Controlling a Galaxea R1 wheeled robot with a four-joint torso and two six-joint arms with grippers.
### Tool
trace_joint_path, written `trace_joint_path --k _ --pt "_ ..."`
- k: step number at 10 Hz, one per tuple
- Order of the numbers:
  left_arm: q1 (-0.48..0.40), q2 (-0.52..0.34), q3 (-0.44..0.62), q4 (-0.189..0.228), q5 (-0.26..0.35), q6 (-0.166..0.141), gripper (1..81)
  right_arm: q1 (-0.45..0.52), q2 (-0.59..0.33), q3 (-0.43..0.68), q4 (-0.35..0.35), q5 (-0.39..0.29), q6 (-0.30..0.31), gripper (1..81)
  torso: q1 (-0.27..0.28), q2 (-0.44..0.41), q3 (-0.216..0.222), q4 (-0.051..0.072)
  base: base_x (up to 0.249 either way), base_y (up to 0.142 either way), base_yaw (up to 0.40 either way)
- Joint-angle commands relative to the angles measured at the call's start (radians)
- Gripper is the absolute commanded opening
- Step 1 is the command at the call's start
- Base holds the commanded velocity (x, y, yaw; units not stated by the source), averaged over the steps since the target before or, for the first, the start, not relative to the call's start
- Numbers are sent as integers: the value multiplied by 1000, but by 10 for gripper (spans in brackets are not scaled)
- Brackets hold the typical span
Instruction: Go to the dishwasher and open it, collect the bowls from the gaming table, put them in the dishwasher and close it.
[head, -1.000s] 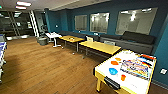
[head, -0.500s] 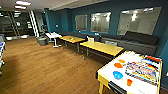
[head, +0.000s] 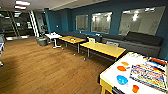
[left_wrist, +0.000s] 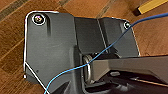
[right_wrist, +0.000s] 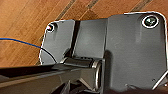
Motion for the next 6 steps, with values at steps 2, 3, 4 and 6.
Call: trace_joint_path --k 2,3,4,6 --pt "-40 -5 6 7 44 4 811 47 -2 4 -12 -50 -2 811 0 0 0 0 174 0 0" --pt "-40 -5 6 7 44 4 811 47 -2 4 -12 -50 -2 811 0 0 0 0 169 0 0" --pt "-40 -3 6 7 44 5 811 48 -1 4 -12 -50 -2 811 0 0 0 0 163 0 0" --pt "-40 -3 6 9 44 5 811 49 3 4 -12 -50 -2 811 0 0 0 0 157 0 0"
